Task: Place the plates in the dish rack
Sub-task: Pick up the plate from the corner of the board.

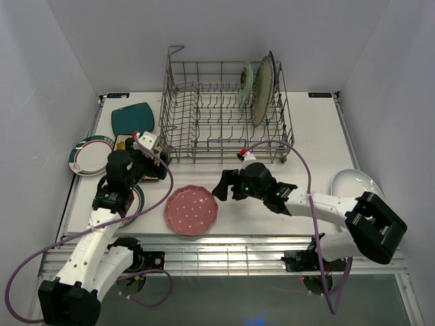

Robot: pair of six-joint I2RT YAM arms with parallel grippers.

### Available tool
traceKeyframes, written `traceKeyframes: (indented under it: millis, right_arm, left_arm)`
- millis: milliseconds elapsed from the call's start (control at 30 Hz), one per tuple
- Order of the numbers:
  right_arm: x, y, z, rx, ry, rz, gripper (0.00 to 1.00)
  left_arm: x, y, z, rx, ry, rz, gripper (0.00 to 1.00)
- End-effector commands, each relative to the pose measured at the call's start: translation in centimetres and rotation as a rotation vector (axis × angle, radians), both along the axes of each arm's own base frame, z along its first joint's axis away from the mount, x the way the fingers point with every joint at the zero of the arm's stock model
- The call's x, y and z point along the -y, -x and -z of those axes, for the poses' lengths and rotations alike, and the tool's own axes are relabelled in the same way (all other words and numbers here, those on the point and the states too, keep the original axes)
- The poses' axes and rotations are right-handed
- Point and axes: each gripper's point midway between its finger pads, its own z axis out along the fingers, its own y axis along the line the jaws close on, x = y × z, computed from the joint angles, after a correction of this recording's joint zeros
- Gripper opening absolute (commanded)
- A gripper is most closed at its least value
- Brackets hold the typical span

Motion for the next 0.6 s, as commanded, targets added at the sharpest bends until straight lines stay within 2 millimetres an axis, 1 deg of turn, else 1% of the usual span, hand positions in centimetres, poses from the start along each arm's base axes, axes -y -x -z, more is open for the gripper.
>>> traceKeyframes:
  millis: [0, 33, 133, 167, 200, 233, 267, 333, 367, 400, 500, 533, 567]
  right_arm:
    - [-1.5, -0.2, -0.4, -0.012, -0.048, 0.048, 0.98]
    - [-1.9, 0.2, 0.1, -0.023, -0.044, 0.038, 0.99]
    - [-2.4, 0.7, 0.3, -0.023, -0.059, 0.025, 1.0]
    - [-2.5, 0.7, 0.4, -0.024, -0.058, 0.031, 0.93]
    - [-2.7, 0.6, 0.3, -0.022, -0.058, 0.03, 0.89]
    - [-2.8, 0.6, 0.9, -0.029, -0.043, 0.023, 0.86]
    - [-3.0, 0.6, 1.1, -0.033, -0.036, 0.021, 0.82]
    - [-3.5, 0.8, 2.0, -0.048, -0.022, 0.006, 0.79]
    - [-3.8, 0.9, 2.2, -0.047, -0.015, -0.003, 0.74]
    - [-3.9, 1.0, 2.9, -0.056, 0.001, -0.006, 0.74]
    - [-4.3, 0.8, 3.5, -0.045, 0.025, -0.005, 0.72]
    - [-4.3, 0.8, 4.1, -0.047, 0.046, -0.002, 0.71]
    - [-4.5, 0.6, 4.1, -0.039, 0.051, 0.001, 0.67]
  left_arm:
    - [-0.4, -0.2, -1.5, 0.049, 0.002, -0.018, 0.98]
    - [-0.4, -0.1, -1.5, 0.05, 0.002, -0.017, 0.98]
    - [-0.3, -0.1, -1.5, 0.05, 0.004, -0.017, 0.98]
    - [-0.4, -0.1, -1.5, 0.05, 0.003, -0.018, 0.98]
    - [-0.4, -0.1, -1.5, 0.048, 0.003, -0.018, 0.98]
    - [-0.4, -0.1, -1.5, 0.048, 0.003, -0.018, 0.98]
    - [-0.4, -0.2, -1.5, 0.048, 0.003, -0.02, 0.98]
    - [-0.4, -0.1, -1.4, 0.047, 0.003, -0.018, 0.98]
    - [-0.4, -0.1, -1.5, 0.05, 0.003, -0.018, 0.98]
    - [-0.4, -0.1, -1.5, 0.049, 0.001, -0.019, 0.98]
    - [-0.4, -0.1, -1.5, 0.049, 0.001, -0.021, 0.98]
    - [-0.4, -0.1, -1.5, 0.049, 0.001, -0.021, 0.98]
    - [-0.4, -0.1, -1.5, 0.048, 0.002, -0.021, 0.98]
